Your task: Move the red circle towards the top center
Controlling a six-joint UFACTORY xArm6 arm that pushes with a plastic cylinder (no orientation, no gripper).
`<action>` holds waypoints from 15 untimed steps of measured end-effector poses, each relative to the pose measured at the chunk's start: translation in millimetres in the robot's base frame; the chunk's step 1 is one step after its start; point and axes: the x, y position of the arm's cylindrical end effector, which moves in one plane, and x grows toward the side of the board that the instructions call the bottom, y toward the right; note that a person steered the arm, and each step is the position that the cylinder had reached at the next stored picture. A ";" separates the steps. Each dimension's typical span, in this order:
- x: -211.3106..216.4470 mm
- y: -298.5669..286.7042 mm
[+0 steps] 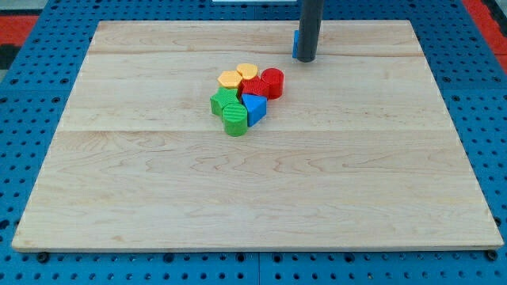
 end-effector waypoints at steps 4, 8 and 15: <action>8.3 13.5; 103.4 -71.3; 69.6 -37.6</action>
